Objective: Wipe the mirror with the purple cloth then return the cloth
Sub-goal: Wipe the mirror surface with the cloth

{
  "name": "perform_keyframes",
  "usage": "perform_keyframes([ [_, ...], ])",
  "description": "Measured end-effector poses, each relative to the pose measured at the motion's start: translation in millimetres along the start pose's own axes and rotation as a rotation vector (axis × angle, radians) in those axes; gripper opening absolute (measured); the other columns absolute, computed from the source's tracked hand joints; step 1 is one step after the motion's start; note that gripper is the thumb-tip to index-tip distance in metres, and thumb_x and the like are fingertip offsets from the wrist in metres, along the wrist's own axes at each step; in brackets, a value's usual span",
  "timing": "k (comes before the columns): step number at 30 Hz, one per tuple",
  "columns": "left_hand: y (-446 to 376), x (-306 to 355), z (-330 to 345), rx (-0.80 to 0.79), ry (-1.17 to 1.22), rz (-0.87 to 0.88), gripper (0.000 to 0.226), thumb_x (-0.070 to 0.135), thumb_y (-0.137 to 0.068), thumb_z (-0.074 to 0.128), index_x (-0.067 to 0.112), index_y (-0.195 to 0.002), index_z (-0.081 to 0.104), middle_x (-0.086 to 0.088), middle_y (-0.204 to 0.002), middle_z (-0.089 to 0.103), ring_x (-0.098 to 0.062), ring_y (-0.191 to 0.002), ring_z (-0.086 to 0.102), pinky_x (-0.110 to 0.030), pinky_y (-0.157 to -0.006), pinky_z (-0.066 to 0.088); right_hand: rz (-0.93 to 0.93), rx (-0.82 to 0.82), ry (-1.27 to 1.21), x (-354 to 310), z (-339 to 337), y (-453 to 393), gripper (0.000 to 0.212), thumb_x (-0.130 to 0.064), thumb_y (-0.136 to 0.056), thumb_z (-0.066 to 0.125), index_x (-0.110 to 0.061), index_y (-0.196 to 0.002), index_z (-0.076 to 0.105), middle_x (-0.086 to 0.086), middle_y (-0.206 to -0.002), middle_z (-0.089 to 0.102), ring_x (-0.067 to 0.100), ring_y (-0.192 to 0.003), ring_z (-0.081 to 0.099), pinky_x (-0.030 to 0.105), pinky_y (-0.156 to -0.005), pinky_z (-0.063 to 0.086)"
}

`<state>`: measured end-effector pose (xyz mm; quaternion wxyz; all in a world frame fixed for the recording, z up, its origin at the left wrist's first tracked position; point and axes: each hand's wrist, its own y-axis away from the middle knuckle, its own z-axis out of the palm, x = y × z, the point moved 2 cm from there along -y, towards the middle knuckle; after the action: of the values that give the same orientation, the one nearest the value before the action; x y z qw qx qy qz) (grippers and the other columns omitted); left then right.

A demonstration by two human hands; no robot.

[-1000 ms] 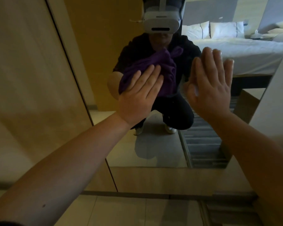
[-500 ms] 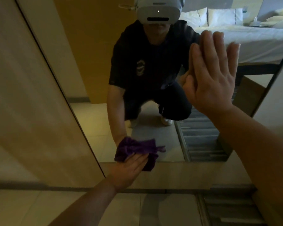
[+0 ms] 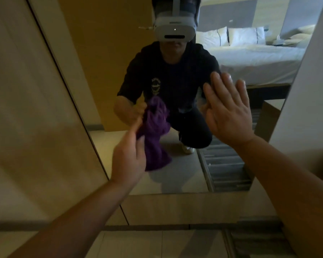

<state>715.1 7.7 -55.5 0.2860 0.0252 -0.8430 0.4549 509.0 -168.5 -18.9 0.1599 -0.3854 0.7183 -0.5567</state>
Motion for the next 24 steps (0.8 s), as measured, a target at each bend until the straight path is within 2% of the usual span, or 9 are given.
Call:
perform_keyframes([
  [1,-25.6,24.0,-15.3,0.097,-0.005,0.050,0.039,0.024,-0.104,0.038,0.013,-0.140,0.047,0.013,-0.091,0.061,0.002,-0.072,0.059,-0.009,-0.058,0.043,0.005,-0.004,-0.032,1.6,-5.2,0.1,0.050,-0.025,-0.102,0.044,-0.010,-0.150,0.040,0.015,-0.159,0.029,0.028,-0.151,0.016,0.054,-0.123,0.013],
  [2,-50.8,47.6,-29.0,0.202,-0.014,0.121,0.036,0.017,-0.103,0.041,0.006,-0.137,0.049,0.014,-0.091,0.059,0.003,-0.072,0.058,-0.009,-0.058,0.042,0.026,0.007,-0.053,4.0,-10.0,0.3,0.050,-0.024,-0.102,0.045,-0.009,-0.150,0.040,0.015,-0.159,0.030,0.030,-0.151,0.019,0.055,-0.122,0.013],
  [4,-96.3,87.8,-43.1,0.369,-0.033,0.319,0.035,0.007,-0.102,0.041,-0.008,-0.132,0.049,-0.001,-0.113,0.064,0.014,-0.097,0.055,-0.005,-0.079,0.043,0.097,0.072,-0.016,14.1,-17.9,1.2,0.052,-0.025,-0.103,0.046,-0.010,-0.151,0.037,0.018,-0.158,0.030,0.031,-0.150,0.018,0.056,-0.122,0.009],
  [6,-131.2,107.0,-27.6,0.389,-0.141,0.520,0.036,0.006,-0.101,0.041,-0.011,-0.132,0.048,-0.023,-0.132,0.055,-0.012,-0.124,0.052,-0.026,-0.103,0.044,0.155,0.099,0.056,31.0,-19.8,4.8,0.053,-0.030,-0.105,0.041,-0.009,-0.153,0.031,0.021,-0.158,0.028,0.032,-0.149,0.015,0.061,-0.118,0.010],
  [7,-140.9,108.3,-9.5,0.340,-0.240,0.602,0.036,0.004,-0.100,0.044,-0.009,-0.133,0.048,-0.026,-0.135,0.052,-0.028,-0.129,0.050,-0.040,-0.107,0.042,0.165,0.087,0.086,39.9,-18.3,7.8,0.054,-0.032,-0.106,0.038,-0.009,-0.153,0.030,0.021,-0.158,0.027,0.032,-0.150,0.013,0.063,-0.118,0.011],
  [9,-137.4,97.5,35.9,0.200,-0.449,0.735,0.038,0.005,-0.099,0.046,-0.003,-0.136,0.049,-0.024,-0.140,0.049,-0.037,-0.133,0.044,-0.050,-0.113,0.033,0.134,0.078,0.142,54.3,-11.9,14.1,0.055,-0.035,-0.105,0.038,-0.009,-0.154,0.030,0.021,-0.158,0.029,0.032,-0.150,0.014,0.063,-0.117,0.013],
  [13,-89.7,57.3,94.4,0.150,-0.612,0.910,0.037,0.010,-0.102,0.044,0.005,-0.138,0.050,-0.015,-0.144,0.047,-0.030,-0.137,0.040,-0.045,-0.115,0.031,0.050,0.141,0.221,64.8,0.0,19.0,0.059,-0.036,-0.102,0.041,-0.010,-0.154,0.029,0.020,-0.155,0.035,0.029,-0.147,0.019,0.058,-0.116,0.015],
  [16,-47.9,25.8,110.5,0.107,-0.644,0.924,0.041,0.013,-0.102,0.041,0.006,-0.142,0.044,-0.014,-0.149,0.040,-0.029,-0.140,0.035,-0.044,-0.116,0.028,0.045,0.171,0.215,67.6,2.4,19.0,0.058,-0.035,-0.101,0.041,-0.008,-0.152,0.033,0.023,-0.152,0.039,0.028,-0.145,0.020,0.059,-0.114,0.018],
  [24,98.7,-57.6,169.6,-0.293,-0.670,0.862,0.048,0.007,-0.097,0.035,0.008,-0.145,0.038,-0.011,-0.151,0.036,-0.026,-0.143,0.028,-0.041,-0.120,0.013,0.024,0.187,0.252,68.9,2.6,17.6,0.053,-0.031,-0.102,0.043,-0.004,-0.148,0.039,0.025,-0.149,0.043,0.045,-0.137,0.036,0.061,-0.113,0.022],
])
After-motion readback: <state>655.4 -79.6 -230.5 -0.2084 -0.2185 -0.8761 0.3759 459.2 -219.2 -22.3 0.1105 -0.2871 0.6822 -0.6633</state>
